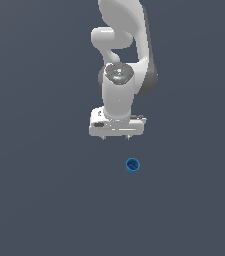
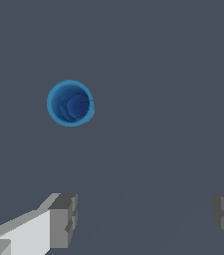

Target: Pick up the object and move it to a goal position.

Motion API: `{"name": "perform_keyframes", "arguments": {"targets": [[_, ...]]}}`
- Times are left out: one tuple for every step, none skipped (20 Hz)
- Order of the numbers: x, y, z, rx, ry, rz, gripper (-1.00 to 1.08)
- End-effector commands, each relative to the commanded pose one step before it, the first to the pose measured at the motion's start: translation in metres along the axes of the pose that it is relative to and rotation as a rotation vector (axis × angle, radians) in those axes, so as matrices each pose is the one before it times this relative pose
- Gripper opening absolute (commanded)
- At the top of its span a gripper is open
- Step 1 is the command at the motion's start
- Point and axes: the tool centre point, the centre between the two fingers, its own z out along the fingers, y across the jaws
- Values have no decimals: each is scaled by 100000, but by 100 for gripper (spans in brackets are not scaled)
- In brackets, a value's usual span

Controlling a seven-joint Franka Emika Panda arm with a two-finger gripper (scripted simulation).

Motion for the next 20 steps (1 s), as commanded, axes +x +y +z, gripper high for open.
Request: {"name": "perform_keyframes", "arguments": {"targets": [[0,1,0,0,0,0,100],[9,14,15,0,0,0,100],[24,-32,40,-33,7,-115,100],[39,-29,67,-45,9,-163,100],[51,-26,92,-60,11,-231,100],[58,-38,112,-85,14,-355,100],[47,-27,104,-88,12,-422,100],[25,-13,74,-74,8,-419,100],[4,-1,45,-56,3,-393,100],[-11,11,18,-34,-1,-315,100],[-16,8,-1,-16,-3,-207,100],[-12,6,-8,-1,-3,-85,100],[-3,6,-7,8,-1,48,100],[12,-9,0,12,2,161,100],[32,-24,12,14,6,280,100],[52,-34,28,15,11,405,100],[72,-50,42,15,15,523,100],[91,-63,56,17,19,644,100],[108,-76,68,18,23,762,100],[124,-90,80,20,26,876,100]]}}
